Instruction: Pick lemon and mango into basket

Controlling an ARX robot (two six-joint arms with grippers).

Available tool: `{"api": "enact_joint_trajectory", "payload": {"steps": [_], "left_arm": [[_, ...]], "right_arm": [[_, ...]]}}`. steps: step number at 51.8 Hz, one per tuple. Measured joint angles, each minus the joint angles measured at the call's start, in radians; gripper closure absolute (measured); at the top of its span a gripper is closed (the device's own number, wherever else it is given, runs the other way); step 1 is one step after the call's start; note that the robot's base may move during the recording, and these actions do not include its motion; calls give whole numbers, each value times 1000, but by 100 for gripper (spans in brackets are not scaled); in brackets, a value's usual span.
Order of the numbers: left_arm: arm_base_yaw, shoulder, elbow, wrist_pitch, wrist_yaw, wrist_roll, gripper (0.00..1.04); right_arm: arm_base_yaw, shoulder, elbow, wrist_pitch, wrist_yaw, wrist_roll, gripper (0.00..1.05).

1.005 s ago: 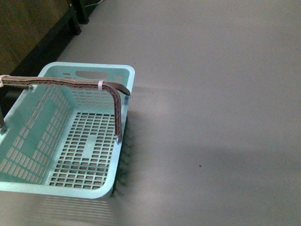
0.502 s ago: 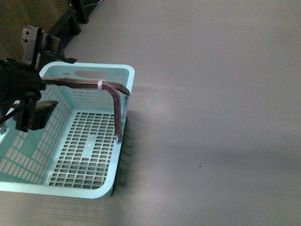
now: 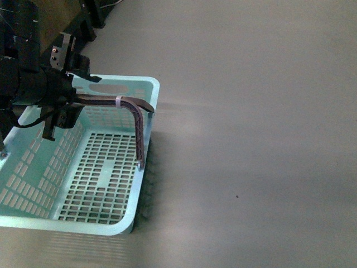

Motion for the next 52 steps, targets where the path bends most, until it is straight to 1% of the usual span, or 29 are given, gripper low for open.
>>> {"api": "enact_joint_trajectory", "payload": {"steps": [6, 8, 16, 22, 28, 32, 37, 43, 52], "left_arm": [[0, 10, 29, -20, 8, -64, 70], [0, 9, 29, -19, 11, -65, 73], [3, -16, 5, -36, 19, -79, 74], [12, -95, -81, -48, 39, -103, 74], [23, -297, -196, -84, 56, -146, 74], [29, -422, -233, -118, 60, -156, 74], [39, -606, -259, -206, 70, -164, 74], [52, -866, -264, -367, 85, -176, 74], [65, -1057, -258, -515, 98, -200, 74]], "right_arm": [[0, 0, 0, 0, 0, 0, 9], [0, 0, 0, 0, 0, 0, 9], [0, 0, 0, 0, 0, 0, 9], [0, 0, 0, 0, 0, 0, 9], [0, 0, 0, 0, 0, 0, 9], [0, 0, 0, 0, 0, 0, 9], [0, 0, 0, 0, 0, 0, 9], [0, 0, 0, 0, 0, 0, 9], [0, 0, 0, 0, 0, 0, 9]]}}
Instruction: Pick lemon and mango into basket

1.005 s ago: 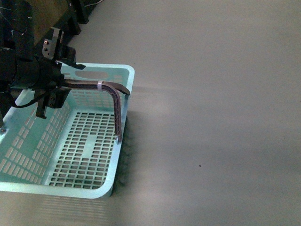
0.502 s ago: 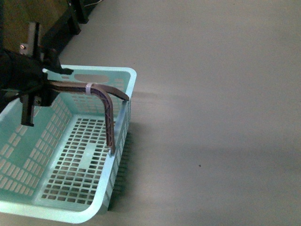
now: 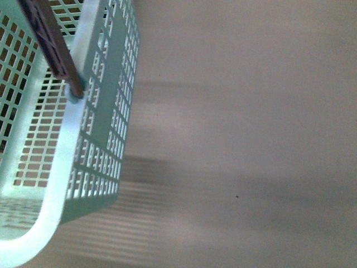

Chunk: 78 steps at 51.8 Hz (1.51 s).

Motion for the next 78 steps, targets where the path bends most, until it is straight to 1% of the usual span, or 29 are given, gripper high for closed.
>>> {"api": "enact_joint_trajectory", "payload": {"steps": [6, 10, 78], "left_arm": [[3, -102, 15, -85, 0, 0, 74], [2, -137, 24, -111, 0, 3, 74], [2, -146, 34, -116, -2, 10, 76]], "right_arm": [[0, 0, 0, 0, 0, 0, 9], [0, 0, 0, 0, 0, 0, 9], [0, 0, 0, 0, -2, 0, 9]]}}
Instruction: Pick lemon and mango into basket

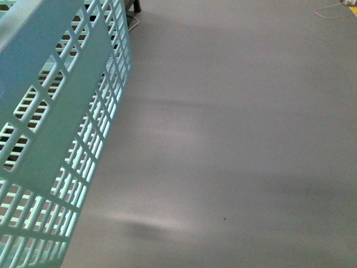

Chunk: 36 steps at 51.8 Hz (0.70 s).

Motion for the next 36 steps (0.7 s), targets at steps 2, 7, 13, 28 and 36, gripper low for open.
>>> {"api": "enact_joint_trajectory", "payload": {"steps": [2, 7, 13, 28, 36], "left_arm": [[0, 0, 0, 0, 0, 0, 76], [0, 0, 0, 0, 0, 0, 76], [0, 0, 1, 0, 0, 0, 76], [0, 0, 2, 0, 0, 0, 76], [0, 0, 2, 0, 0, 0, 76]], "right_arm": [[0, 0, 0, 0, 0, 0, 9], [0, 0, 0, 0, 0, 0, 9], [0, 0, 0, 0, -1, 0, 9], [0, 0, 0, 0, 0, 0, 9], [0, 0, 0, 0, 0, 0, 9]]}}
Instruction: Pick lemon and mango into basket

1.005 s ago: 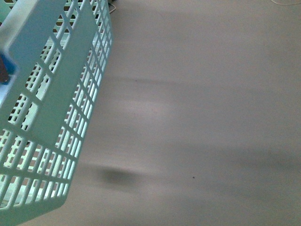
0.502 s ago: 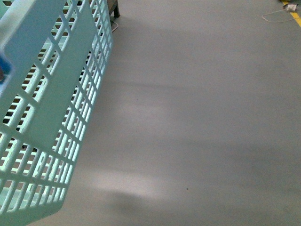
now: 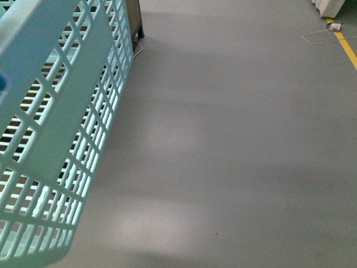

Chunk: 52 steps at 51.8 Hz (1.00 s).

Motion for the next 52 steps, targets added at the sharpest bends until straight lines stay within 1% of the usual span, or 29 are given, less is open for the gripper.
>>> {"api": "enact_joint_trajectory", "payload": {"steps": [52], "left_arm": [[0, 0, 3, 0, 0, -2, 76]], "right_arm": [[0, 0, 0, 0, 2, 0, 9]]}}
